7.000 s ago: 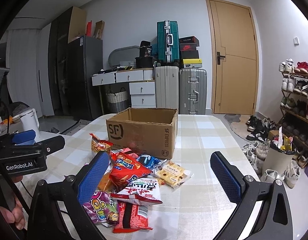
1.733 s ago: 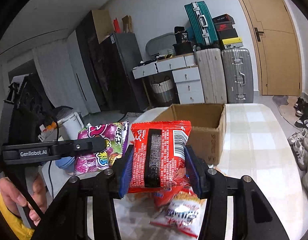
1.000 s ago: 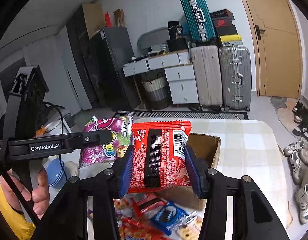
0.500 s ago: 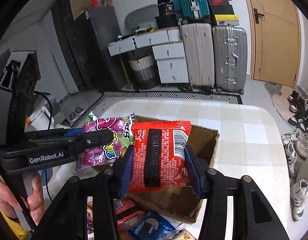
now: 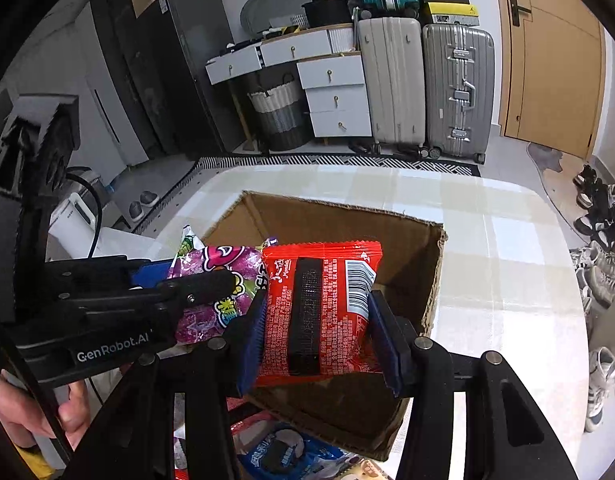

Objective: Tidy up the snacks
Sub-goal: 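Carry both held snacks over the open cardboard box, then open both tools to drop the snacks into the box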

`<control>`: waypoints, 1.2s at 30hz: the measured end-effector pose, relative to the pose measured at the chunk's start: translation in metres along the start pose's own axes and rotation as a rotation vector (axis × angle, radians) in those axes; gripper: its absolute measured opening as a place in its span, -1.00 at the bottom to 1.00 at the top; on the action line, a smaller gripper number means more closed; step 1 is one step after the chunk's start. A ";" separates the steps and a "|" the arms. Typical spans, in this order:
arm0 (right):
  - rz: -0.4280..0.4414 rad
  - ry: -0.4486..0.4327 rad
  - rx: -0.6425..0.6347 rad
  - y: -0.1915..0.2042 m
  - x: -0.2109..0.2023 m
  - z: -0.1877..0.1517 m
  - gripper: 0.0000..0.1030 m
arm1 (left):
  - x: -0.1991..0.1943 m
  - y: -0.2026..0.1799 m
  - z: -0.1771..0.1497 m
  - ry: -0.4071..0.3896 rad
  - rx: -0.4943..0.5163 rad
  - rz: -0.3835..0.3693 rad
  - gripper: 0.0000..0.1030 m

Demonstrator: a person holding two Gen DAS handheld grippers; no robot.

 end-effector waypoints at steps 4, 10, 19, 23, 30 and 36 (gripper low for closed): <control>-0.041 0.025 -0.032 -0.003 0.009 -0.003 -0.05 | 0.013 0.000 0.000 0.007 0.001 0.010 -0.45; -0.036 0.050 -0.034 -0.006 0.021 -0.009 -0.04 | 0.029 -0.001 -0.001 0.024 0.000 0.019 -0.45; -0.038 0.055 -0.048 -0.007 0.023 -0.009 -0.04 | 0.044 0.004 0.000 0.047 -0.019 0.025 -0.45; -0.046 0.063 -0.059 -0.006 0.024 -0.010 -0.04 | 0.043 0.006 0.004 0.044 -0.013 0.037 -0.45; -0.047 0.083 -0.064 -0.002 0.024 -0.008 -0.04 | 0.037 0.008 0.007 0.037 -0.030 0.041 -0.37; -0.053 0.113 -0.081 0.004 0.030 -0.010 -0.04 | 0.027 0.011 0.012 0.008 -0.052 0.039 -0.01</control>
Point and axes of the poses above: each gripper's, at about its wrist camera, not at the fingertips, and x roughly the way its jaws point, y to its left, z to its top, the point moved 8 cm from there along x, roughly the way its jaws point, and after that the axes turned 5 degrees about -x, right-handed, at the moved point
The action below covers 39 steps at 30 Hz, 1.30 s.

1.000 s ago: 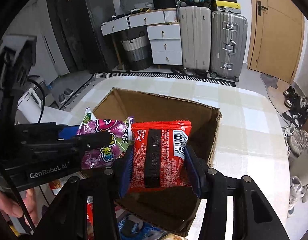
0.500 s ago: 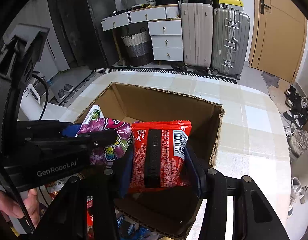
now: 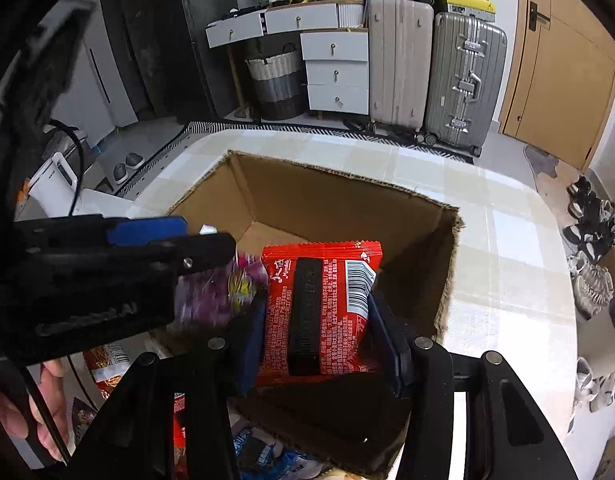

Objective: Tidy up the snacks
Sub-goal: 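Open both tools to drop the snacks into the box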

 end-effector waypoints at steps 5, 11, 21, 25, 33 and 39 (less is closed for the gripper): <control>-0.024 0.013 -0.010 0.000 0.003 0.002 -0.04 | -0.006 0.005 0.001 -0.005 -0.018 0.002 0.07; -0.052 0.020 -0.030 0.001 0.002 0.002 -0.03 | -0.008 0.007 -0.004 0.008 -0.034 -0.009 0.07; -0.055 -0.024 -0.006 0.001 -0.015 0.000 0.00 | -0.027 0.001 -0.011 -0.009 -0.049 -0.060 0.50; -0.068 -0.051 -0.004 0.001 -0.027 0.000 0.12 | -0.048 0.001 -0.014 -0.072 -0.058 -0.043 0.63; -0.079 -0.111 0.017 0.004 -0.060 0.002 0.26 | -0.088 -0.002 -0.020 -0.121 -0.050 -0.052 0.72; -0.095 -0.164 0.021 0.014 -0.094 -0.001 0.30 | -0.128 0.000 -0.029 -0.183 -0.071 -0.024 0.93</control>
Point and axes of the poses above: each gripper's, at about its wrist camera, not at the fingertips, and x roughly the way its jaws point, y to its left, z to its top, the point moved 8 cm from there along x, roughly the way its jaws point, and after that the axes turned 5 degrees about -x, right-handed, at the moved point
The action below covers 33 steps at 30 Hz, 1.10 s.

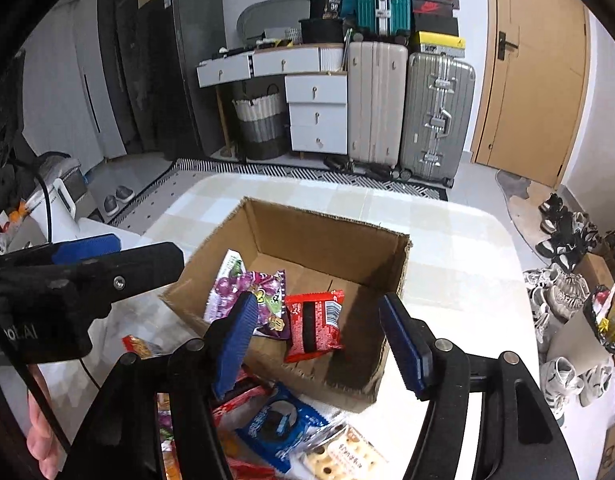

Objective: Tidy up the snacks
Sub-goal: 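Open both tools to drop the snacks into the box, then move both open tools back toward the snack pile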

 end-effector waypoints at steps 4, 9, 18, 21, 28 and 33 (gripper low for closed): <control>-0.003 -0.057 -0.007 0.007 -0.030 0.001 0.55 | -0.037 0.000 -0.008 -0.063 0.015 0.016 0.98; -0.009 -0.139 -0.028 0.020 -0.076 -0.009 0.69 | -0.091 0.002 -0.022 -0.157 0.045 0.041 0.98; -0.032 -0.302 -0.088 0.057 -0.164 -0.043 0.97 | -0.192 0.009 -0.072 -0.293 0.092 0.066 0.98; -0.041 -0.348 -0.106 0.070 -0.189 -0.054 0.99 | -0.222 0.017 -0.088 -0.331 0.076 0.056 0.98; -0.033 -0.395 -0.095 0.092 -0.215 -0.101 0.99 | -0.263 0.042 -0.135 -0.386 0.063 0.066 0.98; -0.032 -0.354 -0.051 0.092 -0.199 -0.140 0.99 | -0.251 0.059 -0.162 -0.353 0.056 0.083 0.98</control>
Point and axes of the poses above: each gripper's, at about its wrist camera, not at the fingertips, and x roughly the way its jaws point, y to its left, z to its top, the point moved 8 cm from there along x, roughly the way its jaws point, and after that the axes turned 5 degrees about -x, right-handed, at the moved point
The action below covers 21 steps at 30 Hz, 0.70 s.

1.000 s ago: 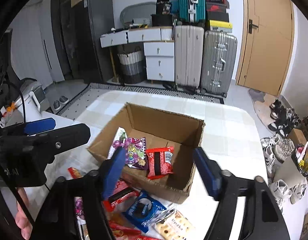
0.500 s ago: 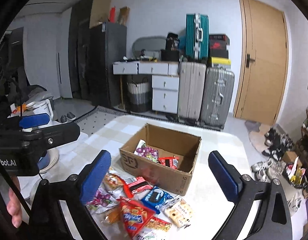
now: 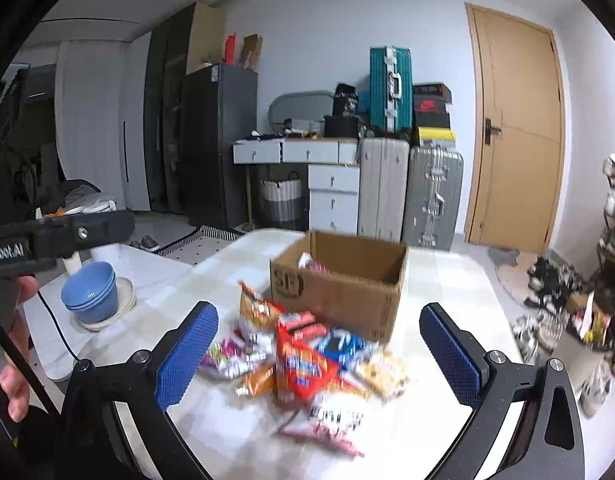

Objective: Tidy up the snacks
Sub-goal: 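Move both open tools back toward the snack pile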

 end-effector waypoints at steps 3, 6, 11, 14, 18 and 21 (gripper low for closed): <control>-0.003 0.054 0.052 -0.008 0.012 -0.028 0.99 | 0.015 0.007 -0.016 0.024 -0.015 0.009 0.98; -0.007 0.090 0.091 -0.016 0.024 -0.051 0.99 | 0.033 0.013 -0.033 0.042 -0.025 0.016 0.98; 0.002 0.132 0.091 -0.023 0.042 -0.071 0.99 | 0.064 0.020 -0.054 0.070 -0.003 0.047 0.98; 0.022 0.162 0.108 -0.025 0.052 -0.078 0.99 | 0.084 0.026 -0.062 0.080 0.007 0.076 0.98; 0.035 0.200 0.125 -0.027 0.068 -0.082 0.99 | 0.112 0.038 -0.076 0.148 -0.034 0.061 0.98; 0.050 0.232 0.125 -0.028 0.081 -0.087 0.99 | 0.131 0.040 -0.084 0.209 -0.052 0.052 0.98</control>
Point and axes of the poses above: each gripper's, at about its wrist camera, not at the fingertips, and x roughly the way its jaws point, y to its left, z to its top, the point moved 8 cm from there along x, roughly the way its jaws point, and after that the axes turned 5 degrees about -x, right-handed, at the moved point
